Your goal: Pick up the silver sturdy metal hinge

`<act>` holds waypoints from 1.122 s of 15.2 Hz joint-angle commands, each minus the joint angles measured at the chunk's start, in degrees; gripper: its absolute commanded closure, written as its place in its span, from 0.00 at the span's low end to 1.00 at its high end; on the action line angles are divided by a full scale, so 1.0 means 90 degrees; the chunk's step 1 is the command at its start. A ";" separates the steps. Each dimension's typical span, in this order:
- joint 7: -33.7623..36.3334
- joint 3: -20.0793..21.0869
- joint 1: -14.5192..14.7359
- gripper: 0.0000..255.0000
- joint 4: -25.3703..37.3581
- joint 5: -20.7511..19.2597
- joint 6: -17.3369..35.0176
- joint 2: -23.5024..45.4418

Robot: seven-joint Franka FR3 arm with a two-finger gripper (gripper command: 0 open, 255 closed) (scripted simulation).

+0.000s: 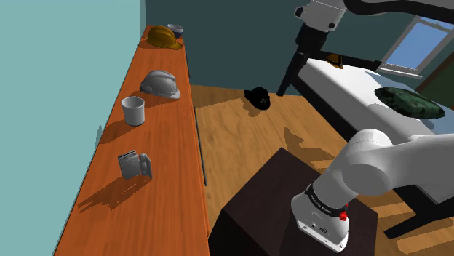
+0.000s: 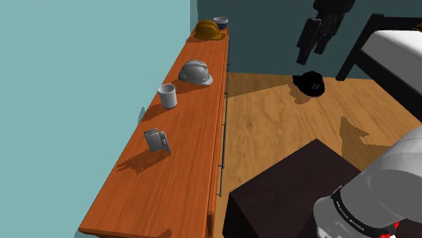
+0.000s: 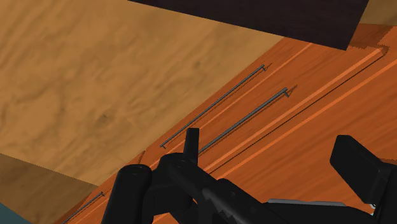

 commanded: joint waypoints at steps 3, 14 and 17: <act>0.0242 0.0211 0.0091 0.00 -0.0089 0.0150 0.0283 0.0207; 0.1515 0.1345 0.0510 0.00 0.0007 0.0730 0.1849 0.1898; 0.1868 0.1638 0.0584 0.00 0.0207 0.0771 0.2238 0.2490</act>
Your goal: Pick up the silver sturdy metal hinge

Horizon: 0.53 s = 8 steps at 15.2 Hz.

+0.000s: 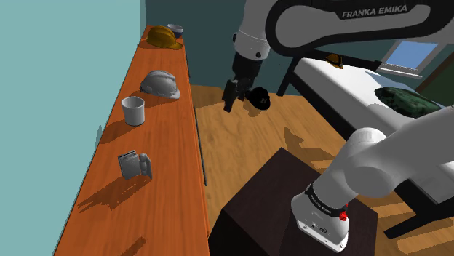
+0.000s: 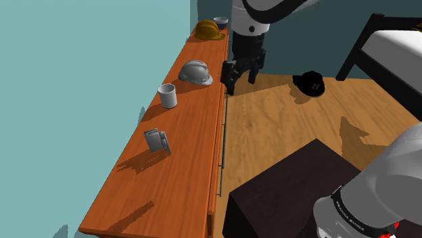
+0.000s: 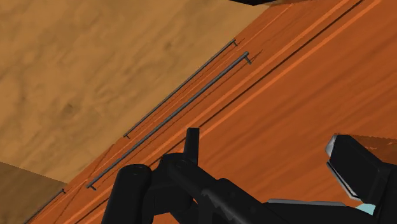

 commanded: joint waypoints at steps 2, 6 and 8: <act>0.0357 0.0283 0.0055 0.00 0.0243 -0.0006 0.0399 0.0642; 0.0873 0.0634 0.0125 0.00 0.0685 -0.0139 0.0820 0.1526; 0.1149 0.0787 0.0167 0.00 0.0953 -0.0264 0.0995 0.1990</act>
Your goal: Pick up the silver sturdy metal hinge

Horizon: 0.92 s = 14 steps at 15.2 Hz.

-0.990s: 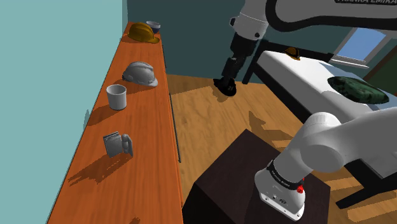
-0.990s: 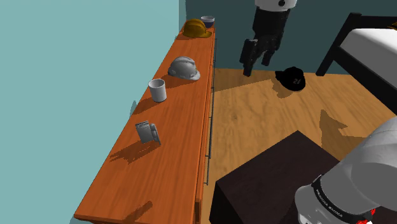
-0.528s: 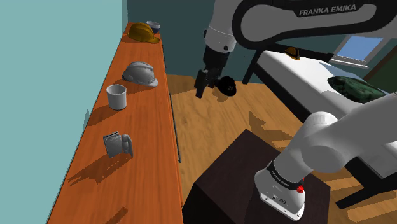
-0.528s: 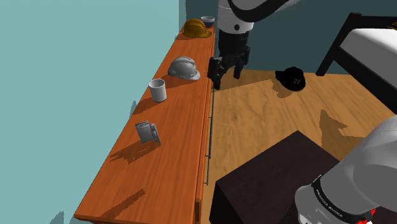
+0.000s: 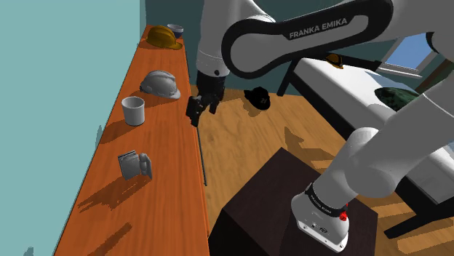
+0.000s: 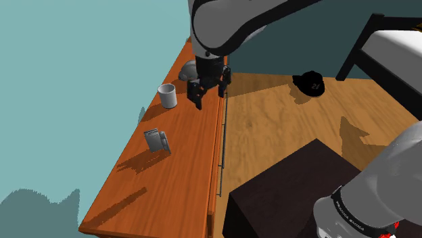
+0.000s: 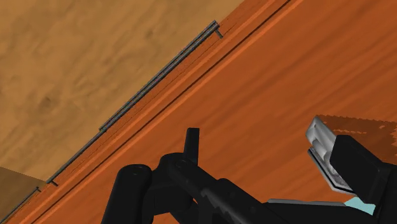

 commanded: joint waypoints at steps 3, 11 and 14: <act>0.0547 0.0254 0.0093 0.00 0.0607 -0.0315 0.0280 0.0942; 0.1637 0.0423 0.0593 0.00 0.2209 -0.1179 0.0477 0.2939; 0.1950 0.0376 0.0878 0.00 0.2964 -0.1466 0.0414 0.3699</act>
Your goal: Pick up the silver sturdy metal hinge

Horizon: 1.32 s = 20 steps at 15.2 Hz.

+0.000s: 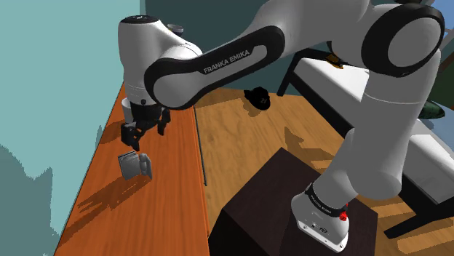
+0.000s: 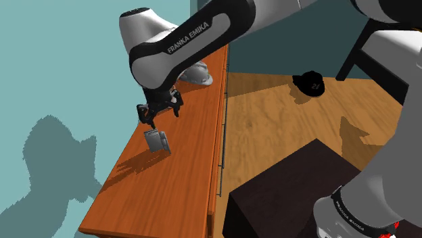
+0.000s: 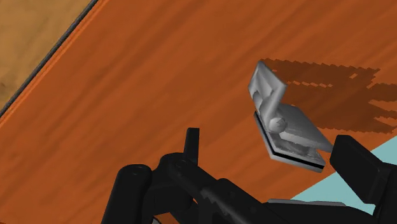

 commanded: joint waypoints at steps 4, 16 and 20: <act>0.0390 -0.0129 0.0502 0.00 0.1397 -0.0394 -0.0193 0.1289; 0.0520 -0.0256 0.0666 1.00 0.1591 -0.0580 0.0193 0.1891; 0.0519 -0.0256 0.0664 1.00 0.1585 -0.0579 0.0196 0.1888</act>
